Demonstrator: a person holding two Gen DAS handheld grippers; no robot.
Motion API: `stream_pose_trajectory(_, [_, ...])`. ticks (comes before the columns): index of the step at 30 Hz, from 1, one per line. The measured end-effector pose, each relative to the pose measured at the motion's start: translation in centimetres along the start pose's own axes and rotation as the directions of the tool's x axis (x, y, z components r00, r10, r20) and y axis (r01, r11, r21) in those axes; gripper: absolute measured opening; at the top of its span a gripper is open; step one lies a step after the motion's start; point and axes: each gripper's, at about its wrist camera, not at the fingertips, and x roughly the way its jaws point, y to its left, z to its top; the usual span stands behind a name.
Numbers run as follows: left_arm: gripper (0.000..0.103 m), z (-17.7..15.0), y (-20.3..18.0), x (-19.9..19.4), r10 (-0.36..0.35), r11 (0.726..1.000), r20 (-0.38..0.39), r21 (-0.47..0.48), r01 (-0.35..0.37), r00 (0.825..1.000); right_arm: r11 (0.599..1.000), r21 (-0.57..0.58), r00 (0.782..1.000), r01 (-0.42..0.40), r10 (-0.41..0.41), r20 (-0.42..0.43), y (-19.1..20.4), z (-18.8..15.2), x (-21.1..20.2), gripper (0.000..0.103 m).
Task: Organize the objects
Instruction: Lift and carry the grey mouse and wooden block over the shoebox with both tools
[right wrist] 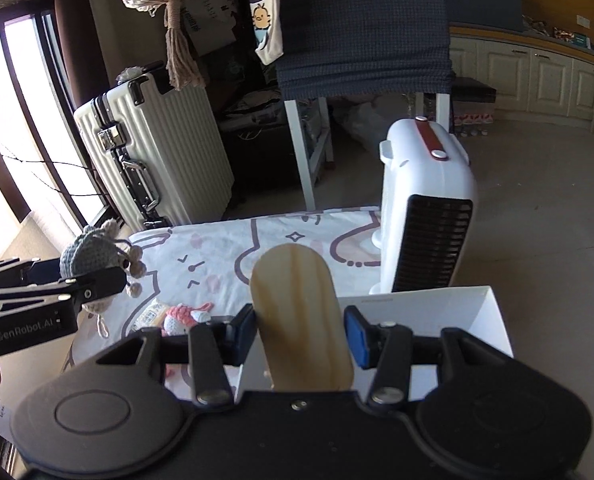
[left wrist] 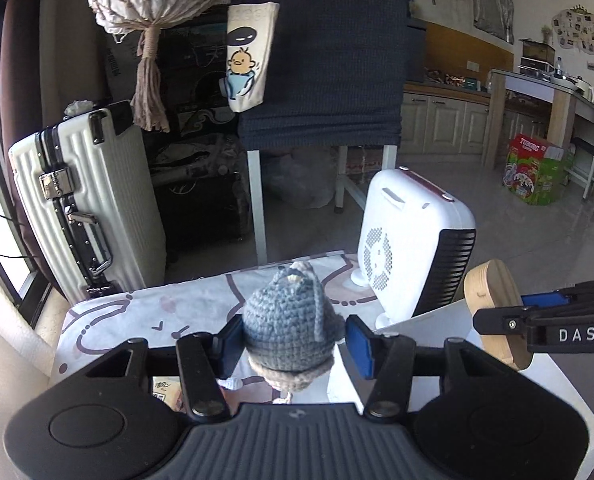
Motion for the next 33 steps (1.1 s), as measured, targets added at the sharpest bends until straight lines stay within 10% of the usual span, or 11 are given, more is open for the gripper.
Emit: stream_pose_trajectory(33, [0.055,0.8,-7.4,9.3,-0.300,0.953,-0.092,0.004,0.302,0.949,0.991,0.079,0.976,0.106,-0.089,-0.201,-8.4,-1.7,5.5,0.048])
